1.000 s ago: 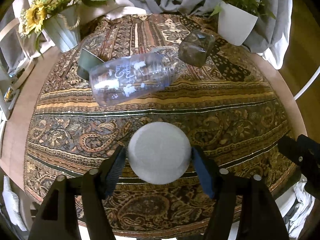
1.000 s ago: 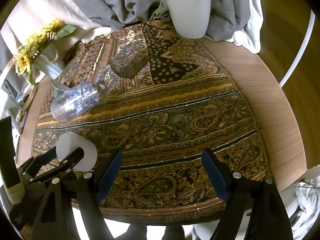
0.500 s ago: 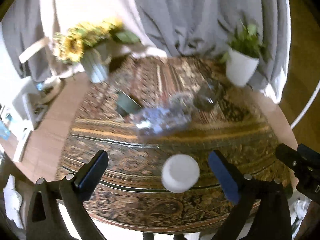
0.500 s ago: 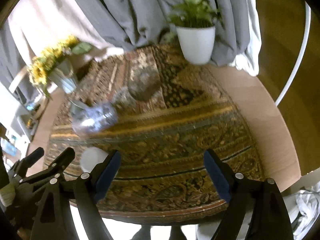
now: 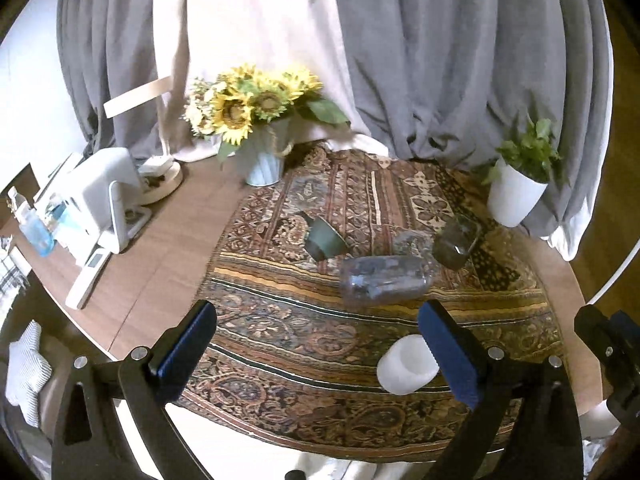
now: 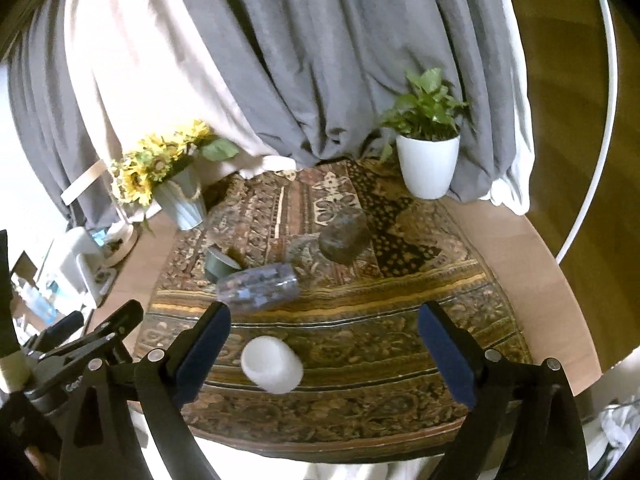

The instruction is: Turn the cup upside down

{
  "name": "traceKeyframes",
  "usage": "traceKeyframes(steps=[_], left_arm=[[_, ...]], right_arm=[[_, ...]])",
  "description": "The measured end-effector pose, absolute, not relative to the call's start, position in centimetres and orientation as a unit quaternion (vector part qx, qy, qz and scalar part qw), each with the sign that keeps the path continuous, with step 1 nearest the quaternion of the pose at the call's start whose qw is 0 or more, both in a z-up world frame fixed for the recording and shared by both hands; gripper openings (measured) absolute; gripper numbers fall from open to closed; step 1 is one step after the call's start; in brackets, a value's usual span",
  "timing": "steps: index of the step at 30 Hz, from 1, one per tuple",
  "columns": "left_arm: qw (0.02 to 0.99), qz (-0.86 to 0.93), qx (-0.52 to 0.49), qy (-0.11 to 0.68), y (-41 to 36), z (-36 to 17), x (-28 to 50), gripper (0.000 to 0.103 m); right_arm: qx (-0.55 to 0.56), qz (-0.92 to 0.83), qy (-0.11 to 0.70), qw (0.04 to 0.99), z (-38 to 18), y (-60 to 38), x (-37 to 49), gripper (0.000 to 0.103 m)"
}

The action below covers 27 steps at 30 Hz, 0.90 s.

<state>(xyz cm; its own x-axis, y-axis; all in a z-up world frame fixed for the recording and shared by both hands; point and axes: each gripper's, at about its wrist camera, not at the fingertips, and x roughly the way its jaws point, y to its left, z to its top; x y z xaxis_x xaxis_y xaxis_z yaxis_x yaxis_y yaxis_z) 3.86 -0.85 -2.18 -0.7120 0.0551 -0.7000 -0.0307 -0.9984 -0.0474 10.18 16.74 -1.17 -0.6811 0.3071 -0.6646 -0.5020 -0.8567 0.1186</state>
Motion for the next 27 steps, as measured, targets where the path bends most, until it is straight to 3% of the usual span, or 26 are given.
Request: traceKeyframes(steps=[27], left_arm=[[0.041, 0.931, -0.362, 0.024, -3.6, -1.1, 2.8, 0.103]], right_arm=[[-0.317, 0.905, 0.137, 0.247, -0.6, 12.6, 8.4, 0.095]])
